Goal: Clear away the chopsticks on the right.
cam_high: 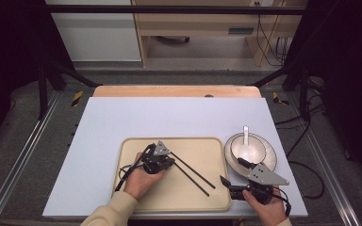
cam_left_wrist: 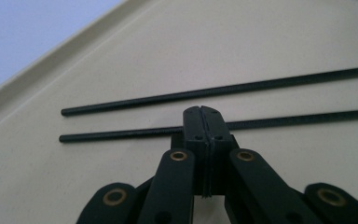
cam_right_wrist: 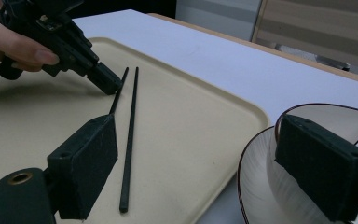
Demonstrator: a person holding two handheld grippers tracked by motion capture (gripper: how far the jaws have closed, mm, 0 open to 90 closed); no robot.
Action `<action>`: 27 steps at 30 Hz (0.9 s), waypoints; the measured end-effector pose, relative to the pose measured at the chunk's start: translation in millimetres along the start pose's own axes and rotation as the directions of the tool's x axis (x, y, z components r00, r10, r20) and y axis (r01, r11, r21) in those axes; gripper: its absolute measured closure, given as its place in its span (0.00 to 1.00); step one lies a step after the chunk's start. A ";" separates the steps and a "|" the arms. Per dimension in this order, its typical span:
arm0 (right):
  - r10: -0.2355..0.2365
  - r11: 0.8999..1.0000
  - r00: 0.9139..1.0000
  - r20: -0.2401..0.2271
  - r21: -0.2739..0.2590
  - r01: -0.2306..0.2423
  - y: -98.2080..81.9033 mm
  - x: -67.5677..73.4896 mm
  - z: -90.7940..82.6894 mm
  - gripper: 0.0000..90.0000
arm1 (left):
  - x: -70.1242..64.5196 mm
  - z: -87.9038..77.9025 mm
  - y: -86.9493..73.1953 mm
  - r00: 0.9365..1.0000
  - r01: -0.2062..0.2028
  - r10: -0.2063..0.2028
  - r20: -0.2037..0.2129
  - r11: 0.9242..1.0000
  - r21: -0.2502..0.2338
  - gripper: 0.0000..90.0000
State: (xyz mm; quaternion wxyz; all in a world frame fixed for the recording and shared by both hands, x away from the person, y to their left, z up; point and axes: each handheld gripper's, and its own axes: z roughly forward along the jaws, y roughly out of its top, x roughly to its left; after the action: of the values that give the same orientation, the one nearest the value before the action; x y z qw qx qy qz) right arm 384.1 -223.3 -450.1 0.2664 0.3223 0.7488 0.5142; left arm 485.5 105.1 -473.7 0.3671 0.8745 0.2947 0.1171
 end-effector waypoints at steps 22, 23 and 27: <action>0.028 0.999 1.000 0.010 0.029 -0.028 -3.5 -4.8 0.7 0.16 | -6.5 43.2 40.4 0.999 -0.040 0.040 0.030 0.999 -0.015 0.99; 0.027 0.999 1.000 0.010 0.027 -0.027 -3.5 -5.3 0.3 0.16 | -7.7 44.5 41.6 0.998 -0.044 0.044 0.034 0.999 -0.015 0.99; 0.025 0.999 1.000 0.011 0.029 -0.026 -4.0 -5.8 0.3 0.16 | -15.3 51.8 47.9 0.997 -0.057 0.058 0.053 0.998 -0.017 0.99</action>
State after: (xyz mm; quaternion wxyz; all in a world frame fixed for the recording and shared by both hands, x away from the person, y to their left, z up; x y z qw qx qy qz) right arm 387.2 -228.6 -453.5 0.2590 0.3384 0.7507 0.5048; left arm 515.6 39.5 -475.9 0.3779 0.8827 0.2584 0.1064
